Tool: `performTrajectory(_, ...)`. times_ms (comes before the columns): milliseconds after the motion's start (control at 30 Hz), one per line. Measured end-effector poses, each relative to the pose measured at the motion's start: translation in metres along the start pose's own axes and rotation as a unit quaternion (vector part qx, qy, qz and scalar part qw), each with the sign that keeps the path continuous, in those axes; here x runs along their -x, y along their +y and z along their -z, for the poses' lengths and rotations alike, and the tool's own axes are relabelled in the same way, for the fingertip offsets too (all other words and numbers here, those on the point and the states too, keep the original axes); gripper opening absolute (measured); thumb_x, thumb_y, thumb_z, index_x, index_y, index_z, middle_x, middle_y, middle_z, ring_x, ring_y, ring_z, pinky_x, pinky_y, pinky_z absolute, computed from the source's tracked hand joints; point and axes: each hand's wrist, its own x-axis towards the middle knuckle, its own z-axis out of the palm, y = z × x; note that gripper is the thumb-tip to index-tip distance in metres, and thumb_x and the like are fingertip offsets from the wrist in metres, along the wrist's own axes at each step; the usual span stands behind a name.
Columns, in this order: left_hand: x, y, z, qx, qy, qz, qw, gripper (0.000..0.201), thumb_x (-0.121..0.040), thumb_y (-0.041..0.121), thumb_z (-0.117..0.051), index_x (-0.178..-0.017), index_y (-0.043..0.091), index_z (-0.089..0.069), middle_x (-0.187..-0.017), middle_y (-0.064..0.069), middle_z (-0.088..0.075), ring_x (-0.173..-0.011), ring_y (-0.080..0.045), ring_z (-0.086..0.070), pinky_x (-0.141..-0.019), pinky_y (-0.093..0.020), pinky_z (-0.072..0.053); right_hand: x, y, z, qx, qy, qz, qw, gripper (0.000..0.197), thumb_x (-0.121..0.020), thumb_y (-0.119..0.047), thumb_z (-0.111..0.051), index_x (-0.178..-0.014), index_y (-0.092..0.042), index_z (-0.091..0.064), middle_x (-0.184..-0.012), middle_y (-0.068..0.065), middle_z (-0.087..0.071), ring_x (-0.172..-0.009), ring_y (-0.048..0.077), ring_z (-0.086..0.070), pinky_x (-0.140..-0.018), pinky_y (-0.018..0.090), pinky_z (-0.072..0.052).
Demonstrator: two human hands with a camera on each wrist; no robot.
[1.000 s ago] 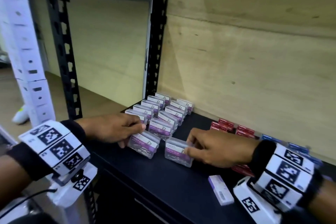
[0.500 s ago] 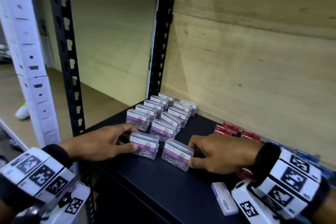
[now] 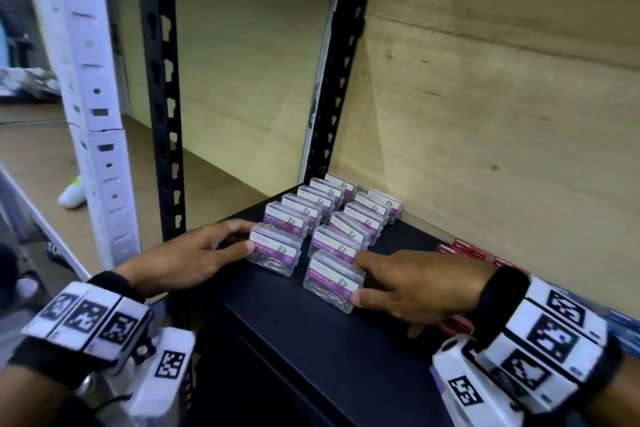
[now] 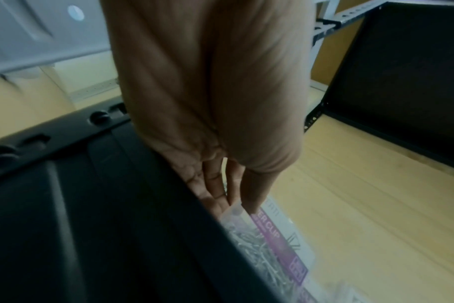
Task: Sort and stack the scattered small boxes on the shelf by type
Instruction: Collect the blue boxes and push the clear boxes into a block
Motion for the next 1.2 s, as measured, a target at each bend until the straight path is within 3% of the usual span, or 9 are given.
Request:
performTrajectory(233,-0.003,-0.003,-0.001,0.012,0.045,-0.002,0.999,0.034,-0.1,0.027,-0.049,-0.133,0.029,-0.054,-0.125,0.018,-0.064,-0.12,0.0,-0.056,-0.109,-0.034,-0.039,-0.006,-0.007,0.003,0.013,-0.007,-0.006,1.0,0.041,-0.101,-0.053,-0.04,-0.131,-0.025,-0.037,-0.077,-0.004,-0.055,-0.06,0.01,-0.061,-0.079,0.036,-0.056)
performTrajectory(367,-0.006,-0.002,-0.005,0.002,0.069,0.003,0.998,0.03,-0.101,0.02,-0.047,-0.129,0.03,-0.055,-0.116,0.026,-0.066,-0.11,0.008,-0.058,-0.1,-0.016,-0.043,-0.01,-0.01,0.004,0.024,-0.006,-0.006,1.0,0.042,-0.102,-0.05,-0.039,-0.133,-0.022,-0.035,-0.074,-0.004,-0.05,-0.058,0.006,-0.051,-0.081,0.034,-0.051)
performTrajectory(500,-0.009,-0.008,-0.006,-0.004,0.09,0.011,0.996,0.031,-0.102,0.022,-0.047,-0.13,0.031,-0.055,-0.119,0.02,-0.066,-0.114,0.005,-0.057,-0.108,-0.029,-0.04,-0.015,-0.011,0.005,0.03,-0.01,-0.009,0.999,0.041,-0.103,-0.049,-0.039,-0.133,-0.021,-0.034,-0.072,-0.004,-0.051,-0.055,0.007,-0.05,-0.081,0.035,-0.05)
performTrajectory(733,-0.014,-0.016,-0.008,-0.052,0.108,0.012,0.993,0.028,-0.102,0.031,-0.045,-0.128,0.037,-0.053,-0.118,0.025,-0.064,-0.112,0.008,-0.055,-0.105,-0.03,-0.042,-0.019,-0.016,0.002,0.046,-0.001,-0.018,0.999,0.047,-0.102,-0.052,-0.035,-0.137,-0.021,-0.029,-0.072,-0.006,-0.051,-0.054,0.006,-0.048,-0.063,0.029,-0.041)
performTrajectory(867,-0.014,-0.017,-0.011,-0.042,0.122,0.004,0.992,0.031,-0.102,0.033,-0.045,-0.132,0.035,-0.051,-0.12,0.023,-0.062,-0.115,0.007,-0.054,-0.107,-0.031,-0.041,-0.016,-0.017,0.0,0.036,0.005,-0.03,0.999,0.063,-0.096,-0.064,-0.038,-0.141,-0.023,-0.022,-0.075,-0.006,-0.055,-0.052,0.003,-0.051,-0.056,0.022,-0.041)
performTrajectory(1000,-0.01,-0.014,-0.014,-0.017,0.142,0.026,0.989,0.063,-0.087,0.067,-0.046,-0.143,0.039,-0.036,-0.125,0.027,-0.053,-0.12,0.001,-0.051,-0.107,-0.03,-0.038,-0.008,-0.012,-0.004,0.004,0.024,-0.038,0.999,0.058,-0.09,-0.069,-0.046,-0.126,-0.028,-0.027,-0.073,-0.003,-0.061,-0.056,0.012,-0.064,-0.059,0.026,-0.048)
performTrajectory(1100,-0.009,-0.007,-0.02,-0.038,0.163,0.024,0.986,0.069,-0.086,0.065,-0.041,-0.148,0.037,-0.026,-0.128,0.019,-0.048,-0.119,-0.005,-0.048,-0.099,-0.025,-0.035,-0.001,-0.004,-0.008,-0.032,0.033,-0.034,0.998,0.055,-0.089,-0.067,-0.05,-0.122,-0.03,-0.025,-0.072,-0.003,-0.065,-0.067,0.018,-0.072,-0.069,0.032,-0.055)
performTrajectory(1200,-0.003,0.0,-0.026,-0.06,0.206,0.021,0.976,0.074,-0.084,0.068,-0.039,-0.15,0.043,-0.016,-0.138,0.008,-0.031,-0.117,-0.015,-0.05,-0.105,-0.034,-0.037,0.004,0.006,-0.013,-0.042,0.054,-0.023,0.997,0.056,-0.09,-0.065,-0.051,-0.124,-0.03,-0.023,-0.074,-0.003,-0.068,-0.066,0.015,-0.068,-0.074,0.032,-0.055)
